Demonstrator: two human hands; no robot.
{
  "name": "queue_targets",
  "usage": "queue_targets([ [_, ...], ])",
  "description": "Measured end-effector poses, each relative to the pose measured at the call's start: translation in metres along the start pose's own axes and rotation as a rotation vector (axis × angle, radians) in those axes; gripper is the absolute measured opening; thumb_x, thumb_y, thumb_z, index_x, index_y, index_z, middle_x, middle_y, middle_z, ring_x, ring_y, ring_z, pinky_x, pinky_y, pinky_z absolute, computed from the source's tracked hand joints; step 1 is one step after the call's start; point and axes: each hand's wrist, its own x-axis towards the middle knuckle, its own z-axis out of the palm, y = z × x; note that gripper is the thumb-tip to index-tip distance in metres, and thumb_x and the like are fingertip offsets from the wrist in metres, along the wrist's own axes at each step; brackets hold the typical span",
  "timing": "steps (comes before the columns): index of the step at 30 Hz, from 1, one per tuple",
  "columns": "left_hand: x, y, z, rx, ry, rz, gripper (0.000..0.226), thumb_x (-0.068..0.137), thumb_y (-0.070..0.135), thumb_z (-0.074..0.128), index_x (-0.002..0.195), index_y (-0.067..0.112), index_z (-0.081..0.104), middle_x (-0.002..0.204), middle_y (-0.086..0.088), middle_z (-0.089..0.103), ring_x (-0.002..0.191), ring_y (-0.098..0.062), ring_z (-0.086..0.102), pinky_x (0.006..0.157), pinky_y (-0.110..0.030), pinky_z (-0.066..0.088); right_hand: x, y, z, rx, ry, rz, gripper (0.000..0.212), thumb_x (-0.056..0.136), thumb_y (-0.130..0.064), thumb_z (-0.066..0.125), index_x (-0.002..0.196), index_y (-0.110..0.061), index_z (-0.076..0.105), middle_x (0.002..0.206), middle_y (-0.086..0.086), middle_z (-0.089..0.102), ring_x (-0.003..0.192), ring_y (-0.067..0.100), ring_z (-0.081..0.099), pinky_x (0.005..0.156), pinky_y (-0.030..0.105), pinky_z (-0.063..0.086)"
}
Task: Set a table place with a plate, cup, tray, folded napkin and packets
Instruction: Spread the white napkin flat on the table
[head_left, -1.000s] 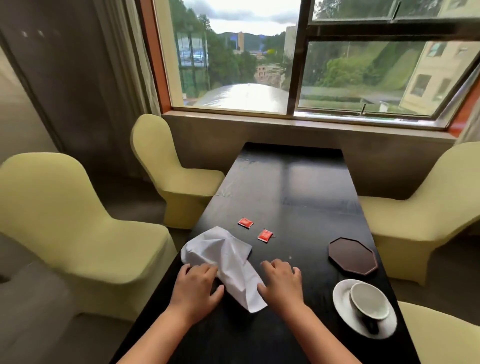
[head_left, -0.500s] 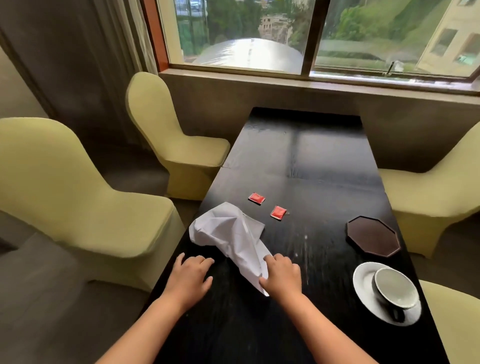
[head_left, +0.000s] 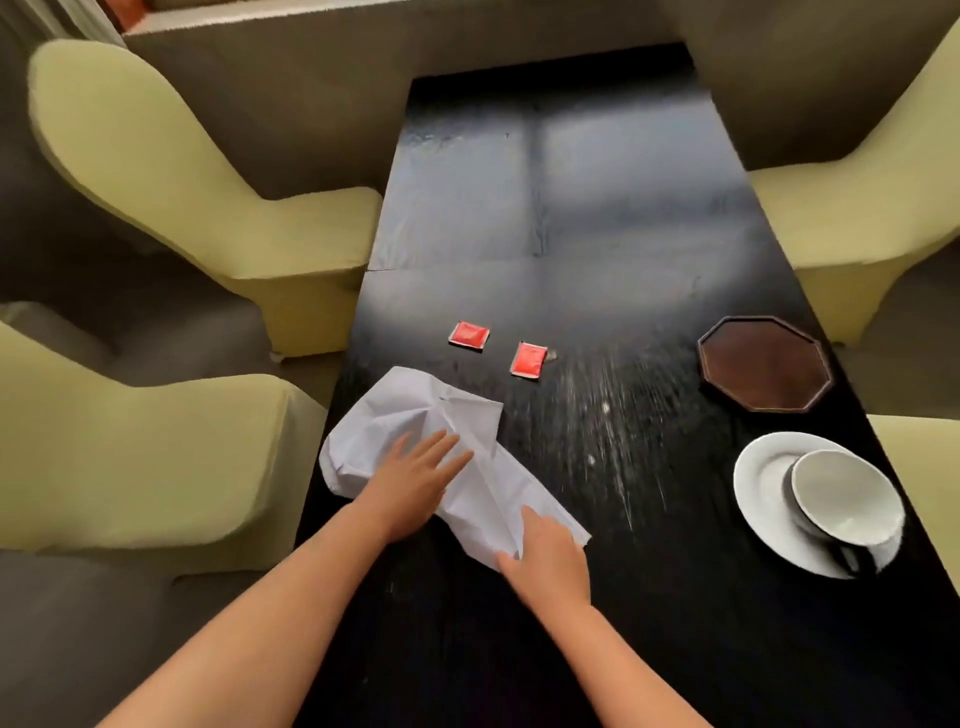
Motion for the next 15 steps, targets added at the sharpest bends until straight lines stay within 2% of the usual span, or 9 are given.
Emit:
queue_targets([
  [3,0.035,0.003,0.003,0.148,-0.09,0.141,0.079,0.092,0.003,0.043,0.148,0.031,-0.005,0.158,-0.002,-0.012,0.144,-0.021,-0.014,0.112,-0.053,-0.008,0.005,0.002,0.013,0.151,-0.05,0.079,0.047,0.088,-0.032,0.051,0.132,-0.016,0.043,0.125,0.003,0.058,0.116,0.024,0.052,0.094,0.035,0.044],
  [6,0.053,0.014,0.009,0.302,-0.166,0.283,0.084,0.086,0.001,0.049,0.148,0.029,-0.001,0.158,-0.004,-0.011,0.144,-0.021,-0.015,0.108,-0.058,-0.014,0.005,-0.001,0.02,0.236,-0.037,0.149,0.034,0.091,-0.021,0.045,0.124,-0.017,0.052,0.117,0.004,0.062,0.107,0.025,0.057,0.084,0.033,0.046],
  [8,0.057,0.019,0.012,0.4,-0.224,0.362,0.066,0.086,0.006,0.05,0.144,0.024,0.025,0.158,-0.006,0.008,0.145,-0.021,-0.007,0.105,-0.06,-0.017,0.006,-0.003,0.021,0.253,-0.008,0.156,0.022,0.09,-0.014,0.041,0.102,-0.017,0.06,0.098,0.005,0.065,0.09,0.025,0.06,0.074,0.034,0.048],
  [10,0.054,0.018,0.016,0.431,-0.246,0.406,0.044,0.085,0.008,0.049,0.128,0.018,0.05,0.147,-0.004,0.035,0.144,-0.019,0.009,0.1,-0.061,-0.022,0.005,-0.005,0.02,0.289,0.024,0.144,0.02,0.088,-0.01,0.04,0.088,-0.015,0.06,0.086,0.003,0.064,0.08,0.025,0.059,0.071,0.037,0.05],
  [12,0.048,0.009,0.018,0.378,-0.24,0.399,0.035,0.084,0.008,0.047,0.116,0.017,0.058,0.132,-0.002,0.053,0.139,-0.018,0.027,0.098,-0.058,-0.025,0.003,-0.004,0.018,0.326,0.047,0.121,0.025,0.087,-0.009,0.042,0.094,-0.016,0.065,0.093,0.002,0.068,0.087,0.023,0.061,0.073,0.034,0.05],
  [15,0.029,-0.008,0.011,0.284,-0.187,0.368,0.028,0.086,0.009,0.044,0.108,0.018,0.058,0.106,-0.004,0.066,0.114,-0.023,0.055,0.106,-0.054,-0.021,0.0,-0.003,0.01,0.376,0.073,0.097,0.028,0.087,-0.007,0.045,0.103,-0.015,0.067,0.103,0.001,0.069,0.097,0.019,0.06,0.075,0.023,0.042],
])
